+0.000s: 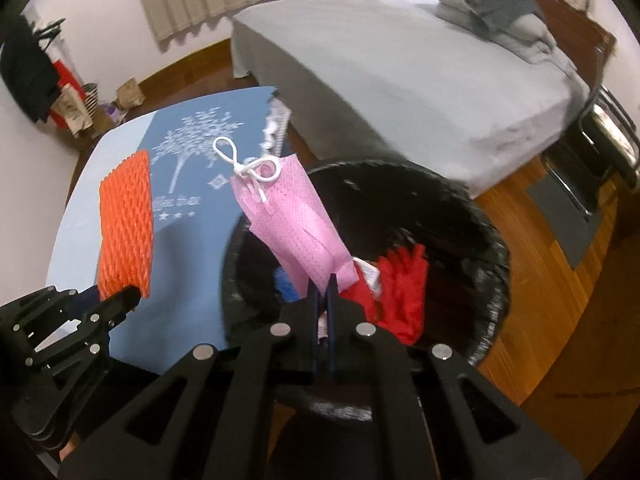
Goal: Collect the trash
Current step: 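Carry the orange pad and pink pack with both tools over the bin, then open both tools to drop the pad and pack into the bin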
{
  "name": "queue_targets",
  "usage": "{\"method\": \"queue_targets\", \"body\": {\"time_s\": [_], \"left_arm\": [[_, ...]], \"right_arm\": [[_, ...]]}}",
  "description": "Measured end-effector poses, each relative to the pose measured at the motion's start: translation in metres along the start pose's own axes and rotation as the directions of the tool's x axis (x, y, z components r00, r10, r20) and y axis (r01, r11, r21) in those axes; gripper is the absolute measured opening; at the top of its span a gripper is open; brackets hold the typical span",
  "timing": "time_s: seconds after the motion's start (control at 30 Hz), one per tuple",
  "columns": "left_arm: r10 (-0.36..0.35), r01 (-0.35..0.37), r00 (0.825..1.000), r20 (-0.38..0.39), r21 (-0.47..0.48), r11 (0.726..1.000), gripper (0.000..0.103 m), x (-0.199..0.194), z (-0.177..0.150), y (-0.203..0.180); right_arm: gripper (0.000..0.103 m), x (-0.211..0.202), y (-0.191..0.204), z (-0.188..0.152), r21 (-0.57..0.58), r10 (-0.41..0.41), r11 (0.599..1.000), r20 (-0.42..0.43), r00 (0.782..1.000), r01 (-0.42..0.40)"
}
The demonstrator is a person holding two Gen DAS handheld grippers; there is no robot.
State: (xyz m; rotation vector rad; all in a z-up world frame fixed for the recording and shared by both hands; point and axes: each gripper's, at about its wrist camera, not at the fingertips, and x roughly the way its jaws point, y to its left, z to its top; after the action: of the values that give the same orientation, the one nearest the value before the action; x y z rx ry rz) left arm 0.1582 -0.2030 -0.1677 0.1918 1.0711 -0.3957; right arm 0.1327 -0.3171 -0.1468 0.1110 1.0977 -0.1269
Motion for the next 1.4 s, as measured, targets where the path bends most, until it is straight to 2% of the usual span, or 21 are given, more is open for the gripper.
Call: {"method": "queue_targets", "body": {"time_s": [0.3,0.47,0.7,0.9,1.0,1.03,1.07,1.13,1.2,1.27,1.4], "left_arm": [[-0.039,0.042,0.998,-0.047,0.071,0.997,0.017,0.024,0.009,-0.061],[-0.056,0.067,0.991,-0.12,0.089,0.994,0.017,0.056,0.012,-0.089],[-0.071,0.092,0.979,-0.189,0.106,0.99,0.017,0.092,0.017,-0.105],[-0.055,0.088,0.973,-0.224,0.137,0.987,0.018,0.122,0.02,-0.11],[-0.047,0.081,0.972,-0.228,0.14,0.987,0.023,0.132,0.021,-0.108],[-0.043,0.075,0.973,-0.226,0.136,0.988,0.027,0.136,0.022,-0.107],[-0.047,0.079,0.972,-0.229,0.13,0.988,0.039,0.139,0.023,-0.104],[-0.064,0.094,0.971,-0.23,0.124,0.988,0.048,0.142,0.025,-0.103],[-0.071,0.101,0.972,-0.222,0.127,0.987,0.05,0.141,0.025,-0.102],[-0.083,0.111,0.973,-0.214,0.122,0.986,0.062,0.138,0.025,-0.098],[-0.077,0.1,0.979,-0.191,0.114,0.988,0.073,0.129,0.023,-0.087]], "right_arm": [[0.003,0.016,-0.048,-0.014,0.06,-0.017,0.998,-0.05,0.999,0.02],[0.003,0.037,-0.074,-0.016,0.078,-0.036,0.996,-0.09,0.995,0.043],[0.003,0.076,-0.095,-0.016,0.088,-0.047,0.994,-0.17,0.984,0.062],[0.003,0.117,-0.107,-0.013,0.104,-0.055,0.991,-0.224,0.973,0.08],[0.005,0.132,-0.109,-0.013,0.106,-0.05,0.991,-0.253,0.966,0.079],[0.01,0.136,-0.11,-0.013,0.105,-0.045,0.992,-0.264,0.964,0.075],[0.011,0.141,-0.11,-0.013,0.103,-0.045,0.992,-0.279,0.959,0.076],[0.023,0.143,-0.113,-0.013,0.108,-0.053,0.99,-0.278,0.959,0.086],[0.023,0.143,-0.116,-0.014,0.125,-0.048,0.988,-0.276,0.96,0.086],[0.023,0.141,-0.117,-0.016,0.135,-0.045,0.987,-0.275,0.96,0.085],[0.023,0.132,-0.119,-0.022,0.149,-0.051,0.984,-0.265,0.963,0.093]]}}
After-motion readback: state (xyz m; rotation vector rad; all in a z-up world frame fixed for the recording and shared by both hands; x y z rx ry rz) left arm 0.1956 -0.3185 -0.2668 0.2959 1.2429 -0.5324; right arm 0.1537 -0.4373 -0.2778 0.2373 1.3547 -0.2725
